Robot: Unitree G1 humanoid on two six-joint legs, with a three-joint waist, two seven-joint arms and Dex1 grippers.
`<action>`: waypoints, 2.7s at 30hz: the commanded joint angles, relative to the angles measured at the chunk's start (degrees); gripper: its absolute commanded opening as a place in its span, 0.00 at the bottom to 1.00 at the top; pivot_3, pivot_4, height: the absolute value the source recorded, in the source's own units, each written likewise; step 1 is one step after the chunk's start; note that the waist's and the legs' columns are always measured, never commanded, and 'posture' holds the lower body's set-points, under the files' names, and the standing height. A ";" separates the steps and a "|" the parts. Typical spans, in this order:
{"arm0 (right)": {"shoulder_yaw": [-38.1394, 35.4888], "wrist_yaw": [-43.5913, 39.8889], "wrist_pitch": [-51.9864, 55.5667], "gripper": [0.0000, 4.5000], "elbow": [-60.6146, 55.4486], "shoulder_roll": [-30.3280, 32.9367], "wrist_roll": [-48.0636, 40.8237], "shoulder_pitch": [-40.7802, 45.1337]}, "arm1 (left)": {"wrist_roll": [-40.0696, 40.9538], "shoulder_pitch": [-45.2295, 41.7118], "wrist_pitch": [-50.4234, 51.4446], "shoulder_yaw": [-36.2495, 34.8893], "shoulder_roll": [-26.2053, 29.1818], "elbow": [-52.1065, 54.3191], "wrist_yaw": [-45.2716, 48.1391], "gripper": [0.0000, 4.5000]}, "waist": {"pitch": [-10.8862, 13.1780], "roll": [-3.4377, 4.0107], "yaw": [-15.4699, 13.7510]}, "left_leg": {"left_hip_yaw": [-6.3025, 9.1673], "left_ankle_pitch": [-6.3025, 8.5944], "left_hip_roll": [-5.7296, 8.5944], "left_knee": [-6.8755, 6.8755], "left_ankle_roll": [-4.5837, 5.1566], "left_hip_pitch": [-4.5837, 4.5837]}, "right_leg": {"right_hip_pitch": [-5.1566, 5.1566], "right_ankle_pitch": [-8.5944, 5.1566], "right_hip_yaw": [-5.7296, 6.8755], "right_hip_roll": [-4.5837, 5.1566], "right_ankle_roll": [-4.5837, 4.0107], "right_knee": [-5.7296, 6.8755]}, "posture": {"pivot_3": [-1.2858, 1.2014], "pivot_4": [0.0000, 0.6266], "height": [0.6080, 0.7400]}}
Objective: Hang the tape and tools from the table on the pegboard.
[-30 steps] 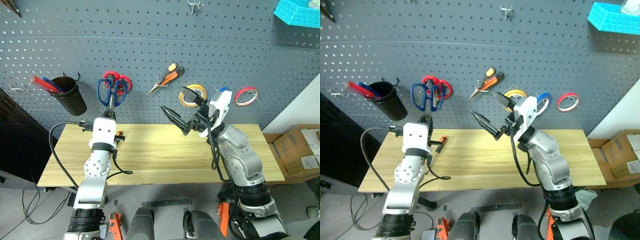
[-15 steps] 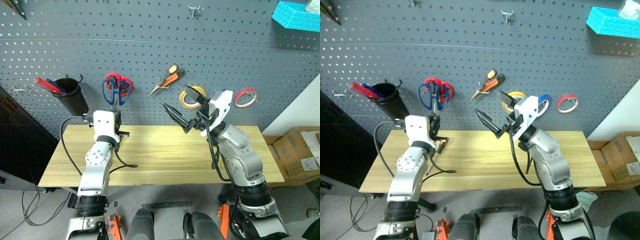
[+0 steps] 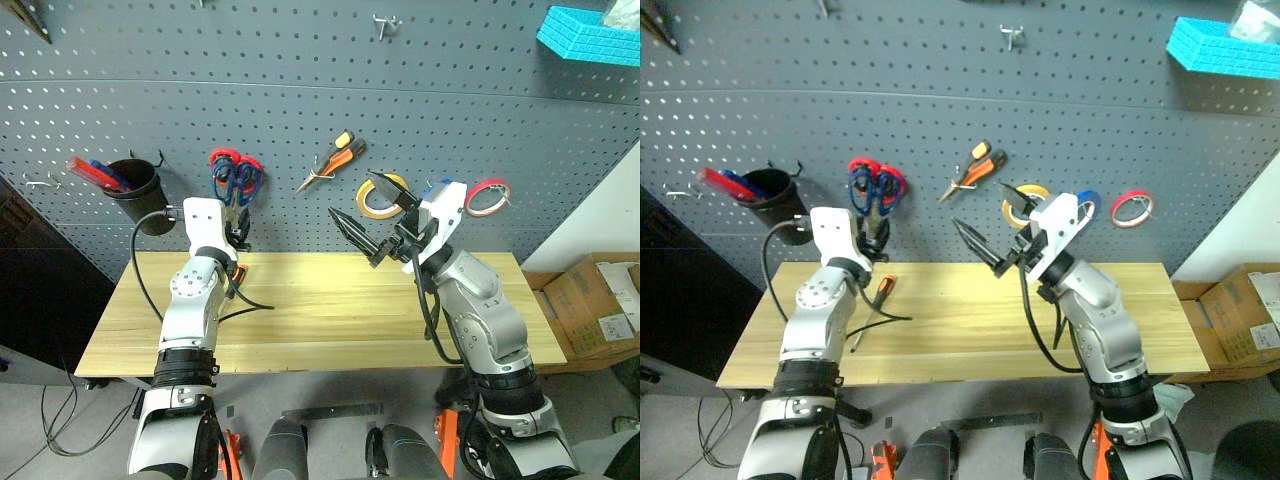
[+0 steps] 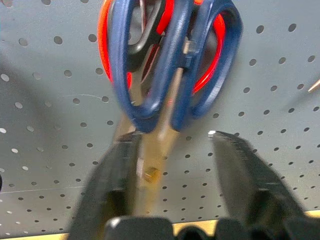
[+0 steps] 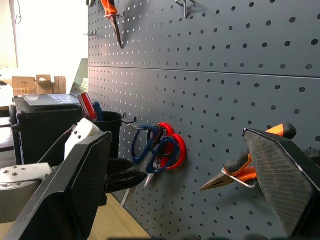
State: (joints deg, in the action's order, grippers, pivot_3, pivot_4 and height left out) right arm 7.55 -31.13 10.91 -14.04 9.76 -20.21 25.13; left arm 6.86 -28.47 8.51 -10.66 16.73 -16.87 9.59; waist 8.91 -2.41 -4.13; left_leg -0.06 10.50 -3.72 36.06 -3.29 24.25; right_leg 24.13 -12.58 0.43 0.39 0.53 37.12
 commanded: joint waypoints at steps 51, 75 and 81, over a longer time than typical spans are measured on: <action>18.33 -1.01 13.73 1.00 8.47 -7.86 16.94 4.95 | -3.25 -14.36 2.30 1.60 12.86 -49.96 17.04 0.20 | 7.49 0.47 4.18 | 0.09 0.12 -0.03 -0.07 0.06 0.54 | 1.09 -0.73 0.09 0.08 -0.19 0.97 | 0.53 0.52 1.00; -0.84 5.96 22.49 1.00 -7.76 -14.28 -12.26 4.46 | -17.48 -1.16 12.09 -3.99 15.85 24.39 -8.34 0.20 | 2.54 -0.64 0.50 | 0.22 0.15 -0.06 -0.18 -0.25 0.55 | 1.02 -0.41 0.26 0.03 -0.13 0.65 | 0.62 0.10 1.00; -0.01 5.16 17.24 1.00 -1.95 -14.93 -10.00 6.81 | -14.66 -21.41 0.83 -2.16 18.59 1.42 -6.45 0.20 | 0.72 -0.84 -0.69 | -0.02 0.14 -0.01 -0.14 -0.25 0.57 | 0.80 -0.35 0.15 0.09 -0.03 0.19 | 0.61 0.07 1.00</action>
State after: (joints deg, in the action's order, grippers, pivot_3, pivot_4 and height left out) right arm 8.06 -25.46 30.68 -15.38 -5.01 -30.36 30.81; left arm -8.50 -47.09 12.90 -13.45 35.02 -11.39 3.11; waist 9.63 -3.25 -4.82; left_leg -0.09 10.64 -3.73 35.87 -3.54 24.86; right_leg 24.92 -12.87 0.57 0.47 0.58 37.18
